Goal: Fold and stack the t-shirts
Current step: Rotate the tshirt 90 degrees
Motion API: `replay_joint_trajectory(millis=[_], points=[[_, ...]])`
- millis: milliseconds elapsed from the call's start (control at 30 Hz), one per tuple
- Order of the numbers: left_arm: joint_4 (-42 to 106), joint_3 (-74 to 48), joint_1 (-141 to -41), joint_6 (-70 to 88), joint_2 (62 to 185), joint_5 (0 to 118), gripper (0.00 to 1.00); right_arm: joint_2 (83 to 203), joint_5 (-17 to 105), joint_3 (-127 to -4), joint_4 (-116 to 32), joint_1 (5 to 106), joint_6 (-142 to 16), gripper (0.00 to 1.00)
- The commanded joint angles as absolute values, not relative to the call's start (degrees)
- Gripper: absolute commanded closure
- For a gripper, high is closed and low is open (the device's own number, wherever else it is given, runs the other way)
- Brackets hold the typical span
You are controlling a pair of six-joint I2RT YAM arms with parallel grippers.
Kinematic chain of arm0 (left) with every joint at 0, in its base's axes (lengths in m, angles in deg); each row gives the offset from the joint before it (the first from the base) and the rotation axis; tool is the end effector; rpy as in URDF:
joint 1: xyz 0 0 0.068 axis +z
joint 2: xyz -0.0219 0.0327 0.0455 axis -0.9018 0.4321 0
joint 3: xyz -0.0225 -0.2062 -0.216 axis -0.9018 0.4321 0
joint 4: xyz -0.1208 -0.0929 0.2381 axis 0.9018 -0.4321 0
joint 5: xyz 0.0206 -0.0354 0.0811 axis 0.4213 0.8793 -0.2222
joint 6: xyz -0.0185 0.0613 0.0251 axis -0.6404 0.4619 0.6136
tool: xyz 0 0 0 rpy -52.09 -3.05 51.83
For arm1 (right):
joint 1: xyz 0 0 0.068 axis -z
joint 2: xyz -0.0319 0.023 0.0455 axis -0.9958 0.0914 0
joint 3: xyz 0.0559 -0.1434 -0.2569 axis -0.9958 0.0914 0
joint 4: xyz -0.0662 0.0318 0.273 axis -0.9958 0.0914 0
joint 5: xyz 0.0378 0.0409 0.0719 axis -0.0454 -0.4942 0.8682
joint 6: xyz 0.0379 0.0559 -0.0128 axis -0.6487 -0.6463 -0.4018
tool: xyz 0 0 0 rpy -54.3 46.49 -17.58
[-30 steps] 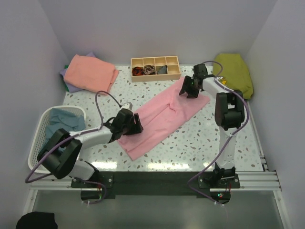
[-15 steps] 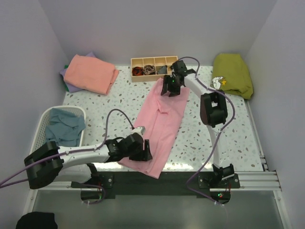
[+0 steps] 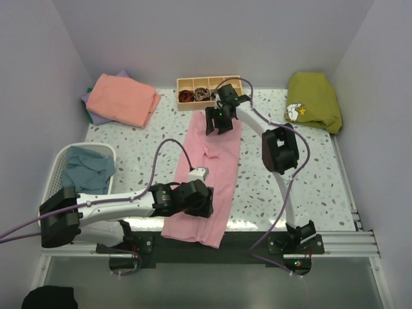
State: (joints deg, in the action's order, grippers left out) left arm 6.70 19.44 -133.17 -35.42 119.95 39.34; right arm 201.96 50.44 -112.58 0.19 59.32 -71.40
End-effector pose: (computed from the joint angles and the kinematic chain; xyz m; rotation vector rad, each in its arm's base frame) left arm 0.1051 -0.2396 0.1928 0.2177 2.6155 -0.5949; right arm 0.5190 0.2622 0.1671 -0.3298 2.6588 0.5703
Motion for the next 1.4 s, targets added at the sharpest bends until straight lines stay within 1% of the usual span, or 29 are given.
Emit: replay_joint_trajectory(millis=[0, 33, 67, 133, 167, 200, 233, 300, 333, 367, 400, 433, 533, 600, 733, 833, 933, 1067, 1133, 1367], points=[[0.4, 5.6, -129.1, -26.1, 118.3, 23.0, 0.27, 186.8, 47.9, -105.4, -5.4, 63.9, -70.1, 0.34], [0.7, 4.2, -127.2, -24.2, 118.1, 22.0, 0.27, 183.9, 47.2, -101.7, -6.8, 64.5, -70.5, 0.34], [1.8, 3.4, -122.2, -22.3, 117.9, 22.9, 0.26, 179.6, 44.4, -100.0, -6.7, 65.1, -70.7, 0.34], [8.6, 2.8, -117.9, -16.0, 118.1, 24.7, 0.26, 175.3, 43.3, -94.7, -5.6, 66.4, -71.0, 0.34], [10.9, 2.7, -114.4, -14.4, 118.8, 26.7, 0.26, 170.8, 40.8, -92.3, -5.4, 66.6, -71.4, 0.34], [15.6, 2.0, -112.9, -11.5, 119.7, 27.6, 0.26, 168.8, 38.9, -90.0, -4.9, 66.6, -71.9, 0.34], [18.4, 1.7, -111.9, -9.6, 122.7, 28.4, 0.26, 166.8, 38.2, -84.8, -4.5, 66.6, -72.8, 0.34], [23.1, -1.9, -108.8, -6.2, 127.3, 31.6, 0.26, 160.7, 37.9, -79.8, -4.5, 66.6, -73.6, 0.34], [23.9, -3.7, -107.7, -5.6, 133.2, 35.1, 0.26, 158.6, 38.0, -74.9, -4.5, 66.6, -74.9, 0.34], [24.7, -5.5, -105.9, -5.0, 136.3, 37.2, 0.27, 156.7, 39.0, -72.2, -4.9, 66.5, -75.0, 0.34], [25.4, -9.1, -105.2, -5.0, 141.7, 38.8, 0.28, 152.9, 39.6, -69.7, -5.2, 66.4, -75.4, 0.34], [26.3, -10.4, -104.7, -4.9, 144.0, 41.5, 0.28, 151.1, 40.0, -65.4, -5.3, 66.2, -76.4, 0.34], [29.0, -15.7, -103.3, -3.8, 151.9, 49.9, 0.28, 145.0, 42.8, -58.2, -5.9, 65.8, -76.7, 0.34], [28.6, -21.0, -102.9, -2.7, 157.7, 52.0, 0.29, 142.8, 44.2, -54.4, -5.3, 65.6, -77.5, 0.34], [28.6, -26.3, -101.7, -2.0, 164.6, 55.3, 0.29, 137.0, 48.0, -47.7, -6.5, 65.1, -79.4, 0.34], [28.7, -29.4, -100.3, -1.7, 168.9, 57.8, 0.30, 135.5, 52.1, -43.5, -8.9, 64.8, -80.5, 0.34], [26.2, -34.5, -98.9, -1.4, 174.0, 59.3, 0.30, 135.8, 58.9, -40.9, -10.7, 64.4, -81.7, 0.34], [24.7, -40.8, -97.6, -1.5, 179.6, 60.8, 0.30, 136.1, 66.6, -38.3, -14.2, 61.1, -83.2, 0.34], [23.9, -43.6, -96.9, -0.9, 183.0, 61.1, 0.30, 136.0, 67.9, -38.0, -15.4, 59.4, -83.7, 0.34], [18.1, -62.1, -95.0, -0.5, 195.0, 62.9, 0.30, 139.5, 69.5, -37.7, -17.6, 50.8, -85.4, 0.33]])
